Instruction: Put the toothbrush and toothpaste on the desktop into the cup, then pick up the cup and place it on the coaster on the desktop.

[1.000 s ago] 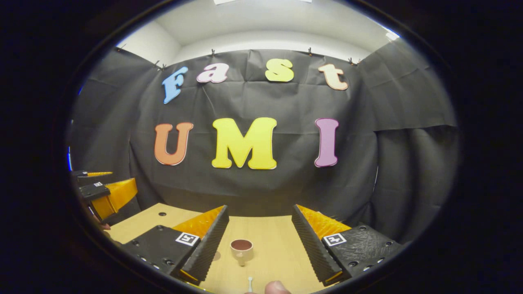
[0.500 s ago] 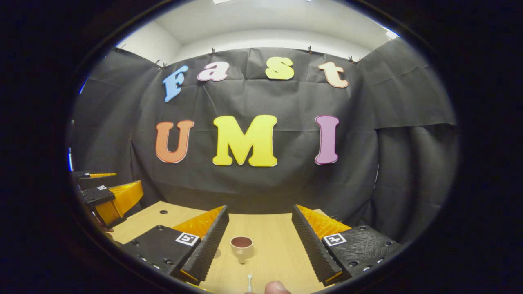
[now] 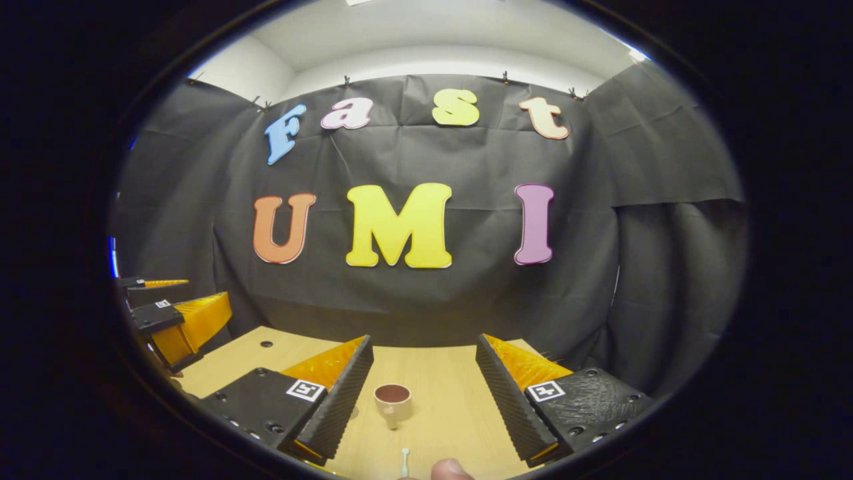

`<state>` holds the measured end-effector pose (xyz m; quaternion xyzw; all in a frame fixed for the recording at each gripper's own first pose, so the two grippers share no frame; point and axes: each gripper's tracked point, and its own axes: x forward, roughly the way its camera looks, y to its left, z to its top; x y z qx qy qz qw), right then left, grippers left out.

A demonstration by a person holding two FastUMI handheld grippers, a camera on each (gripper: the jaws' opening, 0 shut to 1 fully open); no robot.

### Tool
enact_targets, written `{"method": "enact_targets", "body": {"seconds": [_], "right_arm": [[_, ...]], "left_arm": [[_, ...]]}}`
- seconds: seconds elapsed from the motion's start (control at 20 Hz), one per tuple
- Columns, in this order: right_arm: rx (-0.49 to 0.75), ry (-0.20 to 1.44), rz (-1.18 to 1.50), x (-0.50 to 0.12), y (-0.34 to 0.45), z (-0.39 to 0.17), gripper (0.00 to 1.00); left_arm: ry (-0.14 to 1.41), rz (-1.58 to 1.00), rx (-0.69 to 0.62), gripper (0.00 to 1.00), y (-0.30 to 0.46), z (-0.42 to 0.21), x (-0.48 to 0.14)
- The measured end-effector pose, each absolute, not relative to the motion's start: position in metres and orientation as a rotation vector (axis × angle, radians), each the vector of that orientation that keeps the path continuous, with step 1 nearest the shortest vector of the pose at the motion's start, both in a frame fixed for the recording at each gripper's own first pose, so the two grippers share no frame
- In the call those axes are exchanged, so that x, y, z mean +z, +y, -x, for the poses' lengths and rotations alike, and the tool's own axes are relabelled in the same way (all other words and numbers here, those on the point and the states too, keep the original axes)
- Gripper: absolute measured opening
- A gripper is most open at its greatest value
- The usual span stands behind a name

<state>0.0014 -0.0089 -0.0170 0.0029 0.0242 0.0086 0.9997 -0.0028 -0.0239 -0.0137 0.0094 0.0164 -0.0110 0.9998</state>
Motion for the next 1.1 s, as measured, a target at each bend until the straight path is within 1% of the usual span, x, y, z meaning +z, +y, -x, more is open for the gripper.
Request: {"method": "enact_targets", "body": {"seconds": [0.05,0.1,0.4,0.5,0.6,0.7,0.85,0.9,1.1], "right_arm": [[0.019,0.049,-0.007,-0.018,-0.009,-0.001,0.96],[0.020,0.052,-0.009,-0.019,-0.010,-0.002,0.94],[0.031,0.074,-0.003,-0.026,-0.007,-0.002,0.95],[0.042,0.098,0.007,-0.036,-0.005,-0.002,0.94],[0.045,0.127,0.008,-0.046,-0.007,0.000,0.95],[0.045,0.148,0.012,-0.053,-0.009,0.000,0.94],[0.047,0.196,0.018,-0.072,-0.011,0.000,0.96],[0.049,0.224,0.019,-0.082,-0.011,-0.001,0.94],[0.044,0.356,0.016,-0.129,-0.016,0.001,0.94]], "left_arm": [[0.036,-0.018,-0.022,0.98,-0.024,0.003,-0.015],[0.040,-0.017,-0.022,0.98,-0.025,0.002,-0.017],[0.073,-0.014,-0.026,0.98,-0.026,0.003,-0.027],[0.090,-0.015,-0.031,0.97,-0.028,0.004,-0.035],[0.112,-0.026,-0.039,0.97,-0.030,0.005,-0.044],[0.141,-0.037,-0.045,0.97,-0.033,0.006,-0.057],[0.193,-0.044,-0.063,0.98,-0.037,0.008,-0.082],[0.209,-0.050,-0.070,0.98,-0.038,0.010,-0.090],[0.325,-0.067,-0.109,0.98,-0.045,0.020,-0.138]]}}
